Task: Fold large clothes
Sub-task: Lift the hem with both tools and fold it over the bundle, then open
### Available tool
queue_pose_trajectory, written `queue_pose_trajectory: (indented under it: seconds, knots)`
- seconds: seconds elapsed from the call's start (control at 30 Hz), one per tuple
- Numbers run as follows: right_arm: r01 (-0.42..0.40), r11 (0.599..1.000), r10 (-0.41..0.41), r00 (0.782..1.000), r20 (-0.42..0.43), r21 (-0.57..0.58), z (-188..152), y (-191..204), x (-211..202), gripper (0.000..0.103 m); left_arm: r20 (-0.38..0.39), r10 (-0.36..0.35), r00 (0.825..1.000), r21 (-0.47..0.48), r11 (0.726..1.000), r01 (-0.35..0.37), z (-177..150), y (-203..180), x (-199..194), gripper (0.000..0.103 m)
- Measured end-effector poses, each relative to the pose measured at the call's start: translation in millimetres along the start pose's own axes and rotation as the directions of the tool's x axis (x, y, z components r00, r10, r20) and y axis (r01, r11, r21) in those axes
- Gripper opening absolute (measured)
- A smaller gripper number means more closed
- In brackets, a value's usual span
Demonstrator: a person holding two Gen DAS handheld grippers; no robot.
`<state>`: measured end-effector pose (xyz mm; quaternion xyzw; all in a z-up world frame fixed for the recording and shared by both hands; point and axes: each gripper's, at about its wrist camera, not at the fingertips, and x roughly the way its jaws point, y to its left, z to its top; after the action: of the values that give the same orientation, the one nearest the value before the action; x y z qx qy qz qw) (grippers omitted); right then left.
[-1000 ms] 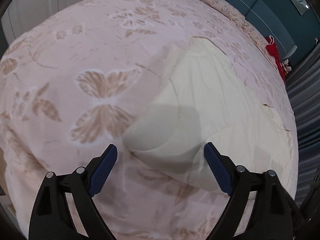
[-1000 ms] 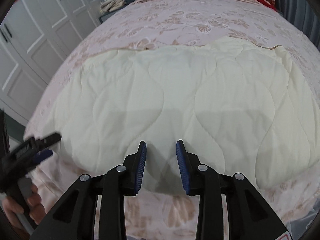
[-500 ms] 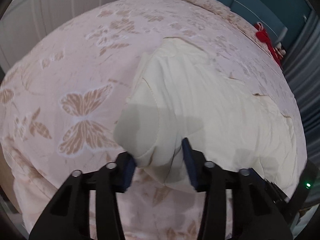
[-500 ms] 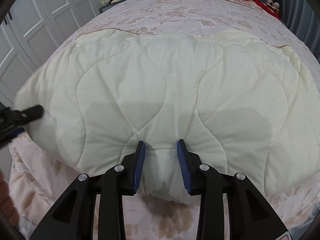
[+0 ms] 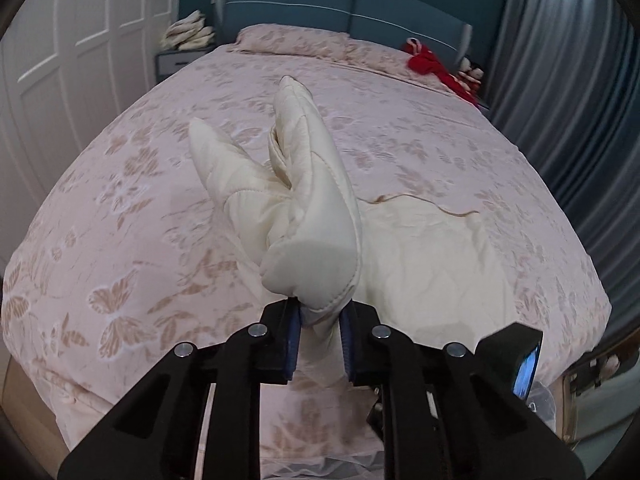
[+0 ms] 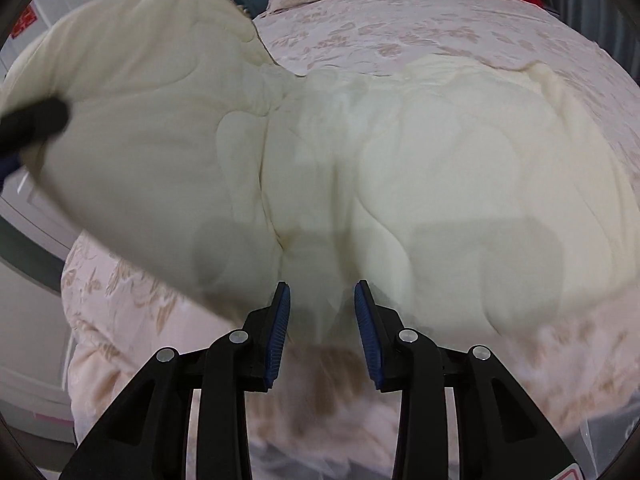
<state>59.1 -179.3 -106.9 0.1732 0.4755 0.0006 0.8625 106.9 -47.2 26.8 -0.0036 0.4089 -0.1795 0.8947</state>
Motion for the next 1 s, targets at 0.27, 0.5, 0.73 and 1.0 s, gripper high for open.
queue_pose_trajectory:
  seconds: [0.27,0.5,0.73,1.0]
  knots:
    - [0.046,0.997,-0.045,0.999,-0.02,0.055,-36,-45,-30,0.034,-0.024,-0.011,1.0,0.133,0.991,0.015,-4,-70,17,0.014]
    - [0.142,0.984,-0.14,0.99,-0.025,0.11,-48,-95,-56,0.034,-0.076,-0.015,0.997,0.224,0.974,0.032,-16,-119,41,0.014]
    - [0.229,0.951,-0.232,0.973,-0.008,0.207,-42,-158,-87,0.034,-0.174,0.001,0.985,0.339,0.939,0.059,-51,-167,78,0.014]
    - [0.293,0.926,-0.293,0.955,-0.035,0.239,-41,-204,-100,0.034,-0.197,0.08,0.977,0.47,0.882,0.023,-87,-206,105,0.014]
